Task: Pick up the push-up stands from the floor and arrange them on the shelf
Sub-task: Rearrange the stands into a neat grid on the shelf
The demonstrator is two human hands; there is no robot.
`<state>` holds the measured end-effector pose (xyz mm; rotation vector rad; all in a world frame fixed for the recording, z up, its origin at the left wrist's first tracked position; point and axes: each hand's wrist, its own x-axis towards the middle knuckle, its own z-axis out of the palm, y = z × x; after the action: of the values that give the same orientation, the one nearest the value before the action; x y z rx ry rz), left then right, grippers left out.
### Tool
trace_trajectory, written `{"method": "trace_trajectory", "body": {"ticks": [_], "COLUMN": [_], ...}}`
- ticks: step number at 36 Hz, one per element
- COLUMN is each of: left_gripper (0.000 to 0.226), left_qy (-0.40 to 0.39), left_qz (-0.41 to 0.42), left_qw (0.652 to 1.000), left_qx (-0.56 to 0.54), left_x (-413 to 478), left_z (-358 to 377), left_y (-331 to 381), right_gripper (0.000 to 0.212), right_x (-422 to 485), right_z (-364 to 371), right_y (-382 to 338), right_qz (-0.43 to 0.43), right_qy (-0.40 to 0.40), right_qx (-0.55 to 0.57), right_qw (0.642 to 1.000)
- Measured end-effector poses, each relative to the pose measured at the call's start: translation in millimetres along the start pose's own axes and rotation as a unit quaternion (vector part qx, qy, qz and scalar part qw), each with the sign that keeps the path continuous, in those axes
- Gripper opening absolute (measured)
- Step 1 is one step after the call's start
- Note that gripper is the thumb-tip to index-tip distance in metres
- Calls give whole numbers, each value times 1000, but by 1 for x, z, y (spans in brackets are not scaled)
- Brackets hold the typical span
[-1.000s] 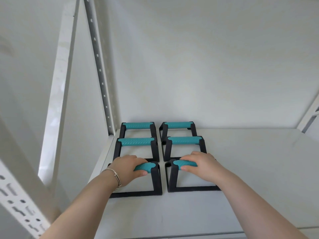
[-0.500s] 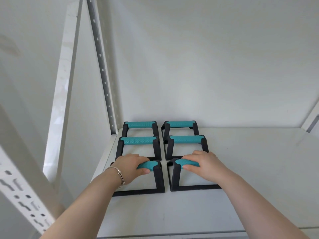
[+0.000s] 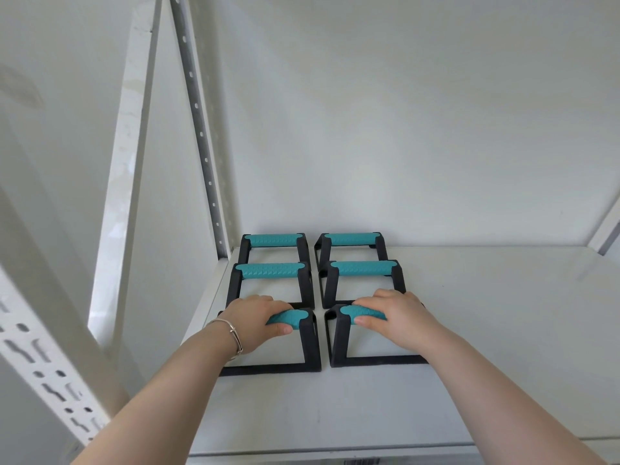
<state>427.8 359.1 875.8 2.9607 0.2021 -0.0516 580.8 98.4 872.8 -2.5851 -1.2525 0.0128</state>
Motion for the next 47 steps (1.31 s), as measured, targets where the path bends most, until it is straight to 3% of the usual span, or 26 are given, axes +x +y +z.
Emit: {"method": "trace_trajectory", "body": {"ticks": [41, 47], "left_gripper": [45, 59], "left_qy": [-14, -30], "left_qz": [-17, -49], "left_qw": [1000, 998], "left_qx": [7, -31], "left_x": [5, 8], "left_z": [1, -7], "left_y": [0, 2], "right_gripper": [44, 44], "right_x": [-3, 0], "right_z": [3, 0], "right_y": [0, -1], "right_qz": [18, 19], "right_qy": [-1, -17], "right_qx": [4, -4], "right_qw": [1000, 1000]}}
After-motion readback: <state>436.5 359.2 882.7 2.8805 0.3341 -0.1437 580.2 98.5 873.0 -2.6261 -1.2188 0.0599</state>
